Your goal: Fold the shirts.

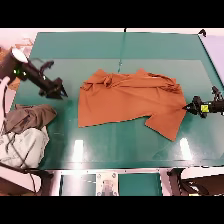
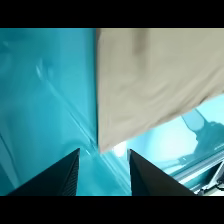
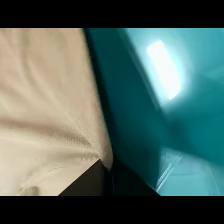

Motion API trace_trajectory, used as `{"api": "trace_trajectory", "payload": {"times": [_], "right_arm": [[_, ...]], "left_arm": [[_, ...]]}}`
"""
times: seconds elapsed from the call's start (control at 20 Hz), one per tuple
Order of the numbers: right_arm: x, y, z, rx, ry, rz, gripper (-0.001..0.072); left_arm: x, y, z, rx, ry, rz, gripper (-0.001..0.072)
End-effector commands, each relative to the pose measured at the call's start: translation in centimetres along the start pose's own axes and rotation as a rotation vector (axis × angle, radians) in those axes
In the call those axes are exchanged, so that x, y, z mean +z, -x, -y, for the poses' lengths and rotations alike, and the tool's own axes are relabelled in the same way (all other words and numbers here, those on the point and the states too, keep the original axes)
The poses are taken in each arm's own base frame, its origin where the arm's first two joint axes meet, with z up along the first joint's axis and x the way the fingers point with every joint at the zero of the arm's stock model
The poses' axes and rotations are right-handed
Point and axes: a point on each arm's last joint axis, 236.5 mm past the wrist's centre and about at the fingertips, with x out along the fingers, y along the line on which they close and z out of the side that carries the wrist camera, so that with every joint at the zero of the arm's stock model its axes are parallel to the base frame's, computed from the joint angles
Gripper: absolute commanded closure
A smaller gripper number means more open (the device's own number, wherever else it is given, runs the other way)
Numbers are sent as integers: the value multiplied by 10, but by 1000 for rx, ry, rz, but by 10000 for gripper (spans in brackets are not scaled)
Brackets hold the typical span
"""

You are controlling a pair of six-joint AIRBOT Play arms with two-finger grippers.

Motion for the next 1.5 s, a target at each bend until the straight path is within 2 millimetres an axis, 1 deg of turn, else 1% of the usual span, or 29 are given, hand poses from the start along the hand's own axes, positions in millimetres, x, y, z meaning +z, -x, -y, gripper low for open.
{"api": "trace_trajectory", "payload": {"times": [0.0,0.15,0.2,0.25,0.3,0.4,0.55,0.6,0.65,0.7,0.75,0.8,0.85,0.9,0.95,1.0,1.05,1.1,1.15,1.2,1.25,1.3,1.35,1.4,1.45], "right_arm": [[2,0,5,0,-9,19,692],[2,-1,3,7,-13,20,692],[3,0,2,13,-15,22,691],[2,0,1,18,-17,20,692],[1,0,0,20,-17,16,692],[1,0,0,22,-17,14,692],[1,0,0,23,-18,14,692],[1,0,0,23,-18,14,692],[1,0,-1,24,-18,14,691],[0,1,-5,38,-21,12,692],[0,3,-11,56,-21,14,692],[0,8,-21,82,-19,23,692],[2,16,-36,118,-10,42,692],[4,29,-57,158,9,78,692],[7,47,-82,204,41,126,692],[10,69,-113,262,78,184,692],[11,99,-150,339,126,259,692],[9,133,-187,417,179,340,692],[1,176,-228,501,247,433,692],[-13,221,-267,577,330,526,692],[-33,264,-300,636,411,616,692],[-58,305,-330,690,490,697,692],[-87,345,-358,738,574,787,692],[-114,377,-380,771,634,865,692],[-142,407,-398,786,684,950,692]], "left_arm": [[-45,-52,-17,2,114,26,325],[-61,-97,-17,-15,168,103,325],[-64,-112,-15,-17,171,113,325],[-64,-124,-8,-26,172,136,324],[-60,-131,0,-37,160,162,324],[-54,-137,21,-72,138,193,325],[-63,-141,34,-103,110,157,330],[-67,-140,36,-107,89,140,419],[-69,-138,40,-113,50,127,616],[-67,-133,44,-115,21,127,682],[-59,-125,50,-112,-9,144,683],[-49,-111,59,-111,-48,178,684],[-39,-94,70,-110,-84,217,684],[-28,-69,87,-111,-138,264,684],[-20,-40,107,-119,-186,317,684],[-14,-2,131,-127,-244,387,684],[-11,38,155,-135,-300,469,684],[-12,85,183,-147,-359,573,684],[-17,133,208,-157,-414,684,684],[-30,187,235,-172,-476,814,683],[-49,236,260,-188,-541,935,683],[-75,284,283,-212,-608,1054,682],[-107,331,304,-226,-678,1176,683],[-141,372,320,-239,-743,1284,682],[-172,404,330,-234,-796,1381,682]]}}
